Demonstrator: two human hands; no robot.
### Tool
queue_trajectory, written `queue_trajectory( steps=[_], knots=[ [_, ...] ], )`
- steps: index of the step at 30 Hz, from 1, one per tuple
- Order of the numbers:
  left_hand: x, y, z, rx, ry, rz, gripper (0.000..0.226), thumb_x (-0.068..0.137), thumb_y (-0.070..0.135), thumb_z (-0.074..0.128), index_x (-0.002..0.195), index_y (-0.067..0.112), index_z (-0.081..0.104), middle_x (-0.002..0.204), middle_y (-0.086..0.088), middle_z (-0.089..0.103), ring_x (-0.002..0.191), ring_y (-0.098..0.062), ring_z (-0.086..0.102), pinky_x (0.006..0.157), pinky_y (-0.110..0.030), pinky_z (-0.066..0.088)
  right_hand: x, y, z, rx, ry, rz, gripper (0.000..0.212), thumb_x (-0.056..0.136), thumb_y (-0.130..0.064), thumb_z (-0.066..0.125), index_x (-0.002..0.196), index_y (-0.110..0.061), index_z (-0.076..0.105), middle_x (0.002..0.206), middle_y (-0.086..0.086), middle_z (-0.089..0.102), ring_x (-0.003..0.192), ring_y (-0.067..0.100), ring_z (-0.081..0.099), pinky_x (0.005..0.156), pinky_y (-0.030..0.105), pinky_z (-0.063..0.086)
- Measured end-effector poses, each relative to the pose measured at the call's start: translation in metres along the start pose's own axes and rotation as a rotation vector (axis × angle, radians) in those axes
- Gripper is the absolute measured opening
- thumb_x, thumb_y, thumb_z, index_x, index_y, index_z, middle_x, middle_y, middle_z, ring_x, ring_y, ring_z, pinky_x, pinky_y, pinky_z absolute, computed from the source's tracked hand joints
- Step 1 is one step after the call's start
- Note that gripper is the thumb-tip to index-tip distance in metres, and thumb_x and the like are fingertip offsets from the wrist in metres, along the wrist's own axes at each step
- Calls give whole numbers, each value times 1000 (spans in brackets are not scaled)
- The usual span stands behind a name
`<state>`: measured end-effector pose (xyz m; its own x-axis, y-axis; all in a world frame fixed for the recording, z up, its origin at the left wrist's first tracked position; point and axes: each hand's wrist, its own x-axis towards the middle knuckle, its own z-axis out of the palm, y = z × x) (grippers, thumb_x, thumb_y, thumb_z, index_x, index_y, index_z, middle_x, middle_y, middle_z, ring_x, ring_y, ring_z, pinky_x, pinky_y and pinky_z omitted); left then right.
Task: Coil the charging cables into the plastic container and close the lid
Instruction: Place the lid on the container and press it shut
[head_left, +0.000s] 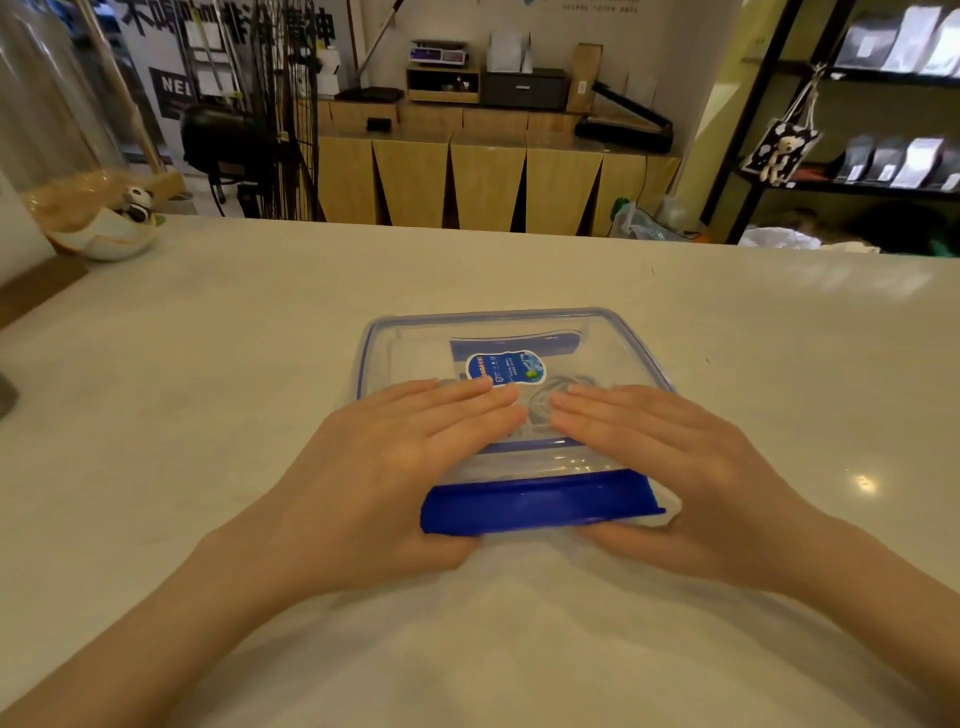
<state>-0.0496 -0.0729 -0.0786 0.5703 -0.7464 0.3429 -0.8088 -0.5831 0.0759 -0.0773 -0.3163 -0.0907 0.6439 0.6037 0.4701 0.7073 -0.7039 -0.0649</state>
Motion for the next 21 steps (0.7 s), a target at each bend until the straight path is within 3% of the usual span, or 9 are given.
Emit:
queue_trajectory(
  steps=[3, 6, 8, 14, 17, 21],
  knots=[
    [3, -6, -8, -132, -45, 3, 62, 76, 52, 48, 131, 24, 44, 137, 10, 45, 128, 1, 33, 106, -18, 23, 4, 2, -9, 117, -25, 34, 50, 84, -36, 55, 128, -15, 48, 131, -6, 52, 127, 5, 44, 104, 22, 36],
    [6, -11, -9, -196, -83, 0, 59, 81, 57, 37, 134, 32, 36, 139, 19, 36, 132, 7, 17, 107, -12, 13, 5, 4, -7, 147, -13, 45, 42, 87, -32, 51, 127, -16, 50, 130, -6, 54, 126, 5, 45, 103, 25, 39],
    [5, -11, -8, -213, -84, -14, 59, 80, 59, 35, 134, 37, 34, 139, 23, 34, 132, 10, 15, 107, -9, 14, 5, 4, -7, 170, 1, 53, 42, 87, -31, 51, 126, -14, 52, 129, -4, 56, 126, 6, 46, 102, 29, 41],
    [5, -10, -6, -247, -62, -22, 51, 83, 54, 34, 131, 38, 38, 139, 21, 38, 131, 10, 23, 109, -17, 20, 8, 6, -8, 285, 32, 89, 40, 86, -32, 51, 122, -16, 55, 123, -7, 61, 122, 3, 50, 98, 28, 44],
    [6, -12, -7, -245, -71, -11, 51, 82, 57, 35, 131, 43, 38, 139, 24, 38, 129, 14, 23, 108, -13, 20, 10, 8, -9, 372, 27, 138, 41, 83, -36, 54, 120, -19, 57, 121, -10, 63, 120, 1, 51, 96, 25, 45],
    [18, -20, -16, -409, -86, -56, 45, 78, 58, 43, 119, 41, 54, 125, 24, 56, 118, 10, 43, 96, -12, 38, 24, 12, -22, 634, -58, 284, 32, 79, -46, 55, 103, -30, 68, 107, -17, 69, 110, 5, 58, 82, 18, 51]
  ],
)
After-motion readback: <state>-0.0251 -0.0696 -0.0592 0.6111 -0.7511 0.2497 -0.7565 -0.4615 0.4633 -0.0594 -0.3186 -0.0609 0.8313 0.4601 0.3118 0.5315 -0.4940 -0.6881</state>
